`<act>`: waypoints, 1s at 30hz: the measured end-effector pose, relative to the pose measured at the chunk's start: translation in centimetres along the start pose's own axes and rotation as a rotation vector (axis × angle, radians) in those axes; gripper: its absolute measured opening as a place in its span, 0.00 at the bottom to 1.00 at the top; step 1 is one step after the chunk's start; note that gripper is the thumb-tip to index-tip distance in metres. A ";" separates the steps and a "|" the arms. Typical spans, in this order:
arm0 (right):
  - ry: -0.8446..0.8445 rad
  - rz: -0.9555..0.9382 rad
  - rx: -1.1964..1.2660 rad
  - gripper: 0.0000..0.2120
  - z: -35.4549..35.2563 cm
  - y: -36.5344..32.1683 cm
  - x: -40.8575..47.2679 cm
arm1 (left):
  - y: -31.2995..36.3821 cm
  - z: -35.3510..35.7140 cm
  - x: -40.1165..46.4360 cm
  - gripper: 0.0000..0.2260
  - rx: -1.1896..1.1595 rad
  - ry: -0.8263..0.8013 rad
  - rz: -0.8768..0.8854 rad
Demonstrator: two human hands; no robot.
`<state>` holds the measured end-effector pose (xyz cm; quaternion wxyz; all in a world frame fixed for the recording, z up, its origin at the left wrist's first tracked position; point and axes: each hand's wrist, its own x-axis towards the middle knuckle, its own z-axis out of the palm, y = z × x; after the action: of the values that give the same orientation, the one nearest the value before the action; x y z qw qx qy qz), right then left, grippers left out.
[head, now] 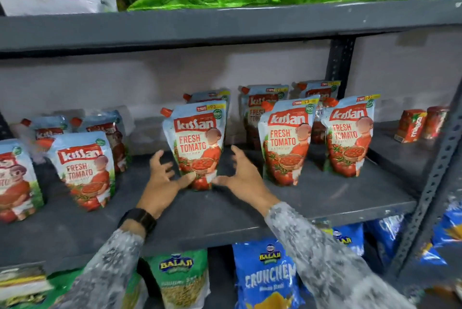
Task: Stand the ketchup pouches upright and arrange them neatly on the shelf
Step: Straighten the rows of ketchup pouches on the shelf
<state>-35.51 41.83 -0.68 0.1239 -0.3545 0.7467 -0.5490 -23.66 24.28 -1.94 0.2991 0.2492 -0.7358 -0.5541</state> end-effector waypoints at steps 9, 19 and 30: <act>0.105 -0.040 -0.038 0.32 3.0 1.3 0.8 | -0.6 1.3 -0.4 0.28 -0.044 -0.162 0.117; 0.159 -0.072 -0.047 0.32 0.3 3.3 -0.4 | -0.1 4.8 -2.3 0.28 -0.046 -0.134 0.117; 0.099 -0.123 -0.078 0.35 0.2 3.6 -0.5 | -0.6 4.6 -2.2 0.30 0.017 -0.068 0.112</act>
<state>-36.42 42.57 -4.15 0.0390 -0.3767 0.7497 -0.5427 -25.43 28.74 -3.79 0.3023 0.1912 -0.7629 -0.5385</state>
